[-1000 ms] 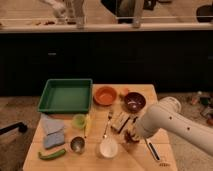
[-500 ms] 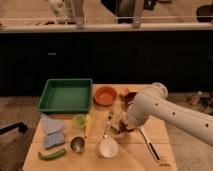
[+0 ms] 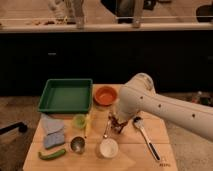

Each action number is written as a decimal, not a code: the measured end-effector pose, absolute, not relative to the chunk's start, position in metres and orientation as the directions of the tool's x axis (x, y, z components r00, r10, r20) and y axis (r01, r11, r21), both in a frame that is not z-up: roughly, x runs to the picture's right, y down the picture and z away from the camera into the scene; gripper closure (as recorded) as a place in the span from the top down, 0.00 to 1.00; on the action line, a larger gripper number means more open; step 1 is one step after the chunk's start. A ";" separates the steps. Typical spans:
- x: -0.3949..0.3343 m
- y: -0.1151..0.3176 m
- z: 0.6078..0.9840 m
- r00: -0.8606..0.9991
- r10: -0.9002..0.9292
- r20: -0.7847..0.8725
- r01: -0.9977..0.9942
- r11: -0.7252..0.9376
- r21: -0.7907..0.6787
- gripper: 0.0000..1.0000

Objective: Place grapes in tray

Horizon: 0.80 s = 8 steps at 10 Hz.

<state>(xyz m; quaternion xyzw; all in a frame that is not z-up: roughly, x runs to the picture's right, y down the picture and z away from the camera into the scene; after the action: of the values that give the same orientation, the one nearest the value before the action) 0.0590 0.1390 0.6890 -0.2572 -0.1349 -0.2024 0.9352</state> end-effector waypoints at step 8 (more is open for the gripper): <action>-0.037 0.120 0.731 0.798 -0.444 0.406 0.598 0.661 -0.453 0.00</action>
<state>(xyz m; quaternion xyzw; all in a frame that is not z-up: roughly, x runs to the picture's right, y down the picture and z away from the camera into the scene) -0.0373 0.1200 0.7311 -0.2932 -0.1313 -0.2891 0.9018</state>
